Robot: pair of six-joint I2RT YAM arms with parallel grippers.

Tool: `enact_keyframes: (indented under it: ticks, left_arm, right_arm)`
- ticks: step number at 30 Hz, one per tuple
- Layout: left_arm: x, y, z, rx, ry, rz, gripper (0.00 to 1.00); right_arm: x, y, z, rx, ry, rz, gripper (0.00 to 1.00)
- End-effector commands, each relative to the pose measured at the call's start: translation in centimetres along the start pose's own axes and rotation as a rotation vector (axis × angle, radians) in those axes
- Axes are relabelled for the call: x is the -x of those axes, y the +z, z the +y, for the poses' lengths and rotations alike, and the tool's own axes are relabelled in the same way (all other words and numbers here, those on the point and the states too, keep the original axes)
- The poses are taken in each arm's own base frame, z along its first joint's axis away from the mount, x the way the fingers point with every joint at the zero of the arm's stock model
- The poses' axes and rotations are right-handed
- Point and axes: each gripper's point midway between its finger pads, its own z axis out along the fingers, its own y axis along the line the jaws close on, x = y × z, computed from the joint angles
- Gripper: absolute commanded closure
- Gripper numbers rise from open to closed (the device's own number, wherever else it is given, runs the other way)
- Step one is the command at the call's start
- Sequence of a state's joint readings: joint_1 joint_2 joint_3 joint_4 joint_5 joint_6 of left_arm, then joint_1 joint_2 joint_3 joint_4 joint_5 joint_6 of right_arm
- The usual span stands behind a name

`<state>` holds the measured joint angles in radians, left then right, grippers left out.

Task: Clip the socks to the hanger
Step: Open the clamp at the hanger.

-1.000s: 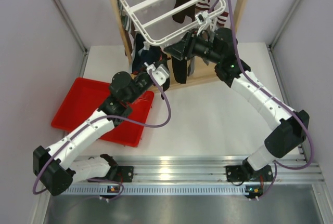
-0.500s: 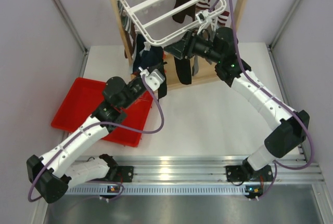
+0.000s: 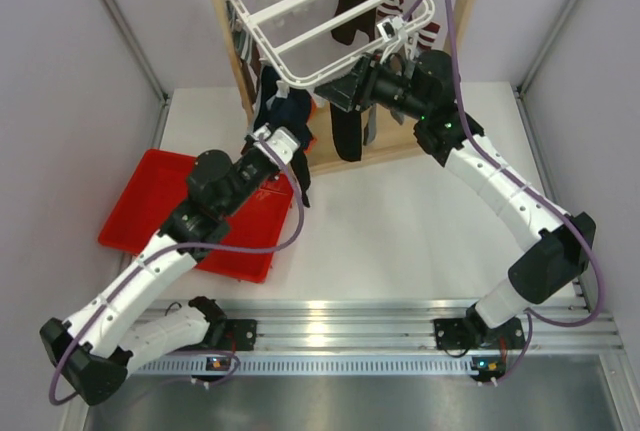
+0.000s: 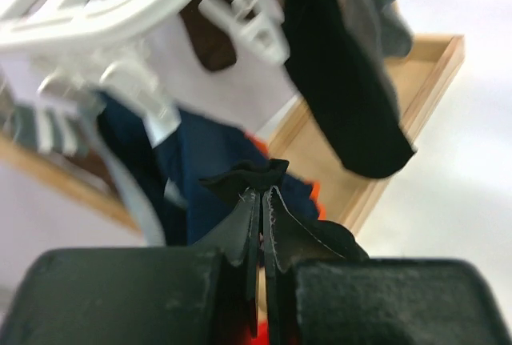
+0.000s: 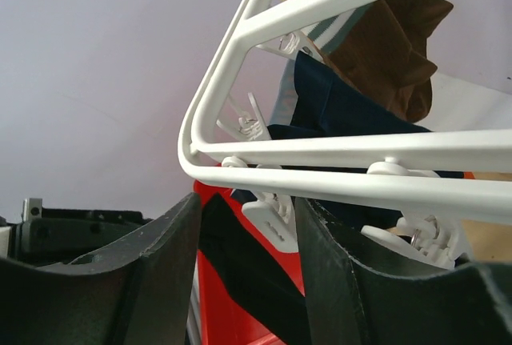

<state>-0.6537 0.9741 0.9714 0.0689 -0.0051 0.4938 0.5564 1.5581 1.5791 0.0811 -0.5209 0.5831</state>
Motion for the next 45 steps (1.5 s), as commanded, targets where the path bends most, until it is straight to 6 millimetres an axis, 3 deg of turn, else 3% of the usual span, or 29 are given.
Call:
enact_keyframes:
  ticks: [1, 6, 10, 15, 17, 19, 20, 21, 23, 25, 26, 27, 30, 35, 40, 45]
  left_arm:
    - [-0.3, -4.5, 2.8, 0.103, -0.051, 0.1, 1.0]
    - [-4.5, -7.6, 3.3, 0.132, 0.036, 0.27, 1.0]
    - [-9.2, -8.4, 1.9, 0.112, 0.045, 0.381, 0.99]
    - [-12.4, -7.7, 1.8, 0.123, -0.066, 0.444, 0.82]
    - [-9.7, -6.2, 2.1, 0.094, -0.169, 0.336, 0.58]
    - [-5.5, -4.8, 2.7, 0.045, -0.229, 0.19, 0.48]
    - [-3.4, -4.2, 1.6, -0.04, -0.267, 0.115, 0.46]
    - [-1.0, -3.2, 2.1, -0.059, -0.268, 0.044, 0.45]
    - [1.0, -2.1, 1.0, -0.165, -0.298, -0.022, 0.45]
    - [3.7, -1.4, 1.2, -0.198, -0.297, -0.109, 0.44]
    - [3.6, -0.8, 0.6, -0.229, -0.323, -0.106, 0.43]
    - [5.7, -0.4, 1.3, -0.22, -0.3, -0.183, 0.43]
    - [6.6, 1.4, 1.9, -0.192, -0.328, -0.21, 0.42]
    - [5.4, 4.5, 2.8, -0.143, -0.398, -0.179, 0.43]
    - [5.2, 5.8, 3.0, -0.133, -0.419, -0.19, 0.42]
    - [5.3, 5.9, 3.1, -0.117, -0.455, -0.209, 0.42]
  right_arm:
    - [2.5, -0.2, 2.6, 0.061, -0.065, -0.056, 0.51]
    - [2.0, 0.1, 2.4, 0.073, -0.049, -0.039, 0.52]
    - [1.6, 0.6, 2.3, 0.086, -0.042, -0.024, 0.57]
    - [1.7, 0.9, 2.1, 0.085, -0.06, -0.02, 0.67]
    - [1.7, 1.1, 2.0, 0.085, -0.058, -0.014, 0.68]
    - [1.6, 1.1, 1.9, 0.084, -0.057, -0.01, 0.69]
    - [1.7, 1.2, 1.9, 0.083, -0.057, -0.011, 0.7]
    - [1.8, 1.2, 1.9, 0.085, -0.058, -0.011, 0.71]
    - [1.9, 1.3, 2.0, 0.085, -0.056, -0.012, 0.73]
    - [1.9, 1.4, 2.0, 0.085, -0.055, -0.012, 0.75]
    - [2.0, 1.3, 2.0, 0.087, -0.056, -0.014, 0.75]
    - [2.0, 1.4, 1.9, 0.084, -0.056, -0.013, 0.76]
    - [2.2, 1.4, 1.9, 0.082, -0.057, -0.015, 0.77]
    - [2.2, 1.5, 1.6, 0.078, -0.05, -0.014, 0.78]
    - [2.3, 1.7, 1.7, 0.084, -0.043, -0.018, 0.8]
    - [2.3, 1.9, 1.6, 0.089, -0.029, -0.015, 0.8]
